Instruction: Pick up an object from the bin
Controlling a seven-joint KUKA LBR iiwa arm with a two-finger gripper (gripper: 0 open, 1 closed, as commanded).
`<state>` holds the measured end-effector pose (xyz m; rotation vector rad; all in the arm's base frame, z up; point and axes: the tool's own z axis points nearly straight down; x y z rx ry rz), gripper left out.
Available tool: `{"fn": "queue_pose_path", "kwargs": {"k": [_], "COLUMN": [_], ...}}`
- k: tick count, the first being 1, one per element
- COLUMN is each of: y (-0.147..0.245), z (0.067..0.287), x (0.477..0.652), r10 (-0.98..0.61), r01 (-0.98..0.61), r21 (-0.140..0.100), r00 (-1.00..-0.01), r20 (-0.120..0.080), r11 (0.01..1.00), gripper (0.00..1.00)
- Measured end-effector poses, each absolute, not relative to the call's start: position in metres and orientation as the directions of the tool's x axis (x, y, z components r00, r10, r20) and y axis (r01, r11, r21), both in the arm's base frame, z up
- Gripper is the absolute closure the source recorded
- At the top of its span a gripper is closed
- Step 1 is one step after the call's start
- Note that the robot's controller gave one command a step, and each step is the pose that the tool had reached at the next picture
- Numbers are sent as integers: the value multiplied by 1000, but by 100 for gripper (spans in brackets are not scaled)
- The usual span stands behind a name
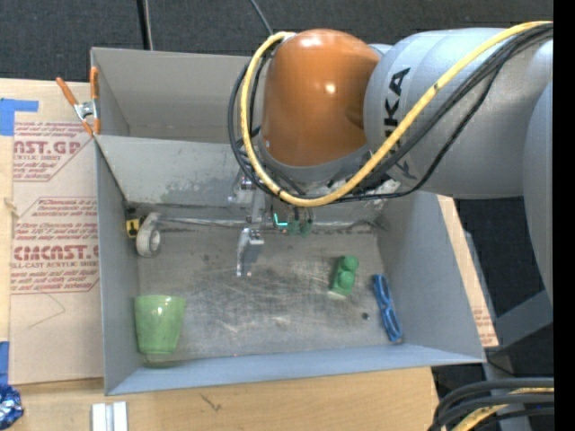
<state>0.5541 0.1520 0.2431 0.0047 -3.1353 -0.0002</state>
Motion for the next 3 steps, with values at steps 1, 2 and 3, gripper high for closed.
{"fn": "queue_pose_path", "kwargs": {"k": [1,2,3], "y": [42,-4,-73], "z": [71,101,123], "x": [548,546,573], "r10": [-46,-28,-504], "r01": [-46,-28,-504], "r21": [4,-1,-3], "r00": [-999,-1000,-864], "r20": [-10,-4,-3], "r11": [999,1000,864], "gripper": [0,0,0]}}
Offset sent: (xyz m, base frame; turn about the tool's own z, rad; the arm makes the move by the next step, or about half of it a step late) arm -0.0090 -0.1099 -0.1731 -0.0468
